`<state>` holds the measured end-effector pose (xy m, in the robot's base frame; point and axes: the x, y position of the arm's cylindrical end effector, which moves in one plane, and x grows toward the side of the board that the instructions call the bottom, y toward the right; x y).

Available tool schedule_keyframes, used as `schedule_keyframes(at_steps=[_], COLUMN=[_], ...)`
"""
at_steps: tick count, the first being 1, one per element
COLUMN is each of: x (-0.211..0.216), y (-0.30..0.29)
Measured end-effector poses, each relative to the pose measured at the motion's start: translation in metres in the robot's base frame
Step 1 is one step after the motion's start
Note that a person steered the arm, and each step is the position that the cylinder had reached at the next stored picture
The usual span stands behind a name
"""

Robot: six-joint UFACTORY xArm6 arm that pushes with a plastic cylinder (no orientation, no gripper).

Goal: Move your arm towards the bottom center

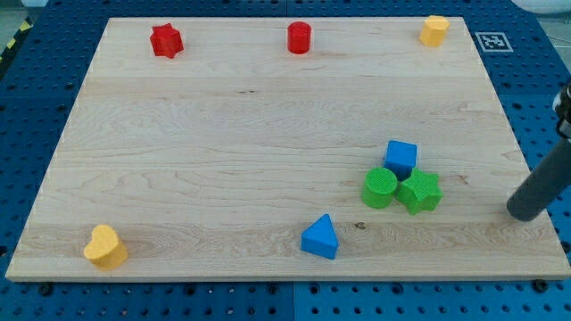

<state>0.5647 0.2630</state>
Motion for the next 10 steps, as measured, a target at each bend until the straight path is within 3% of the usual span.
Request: schedule_keyframes(at_steps=[1, 7, 10], x=[0.032, 0.053, 0.053], y=[0.000, -0.013, -0.098])
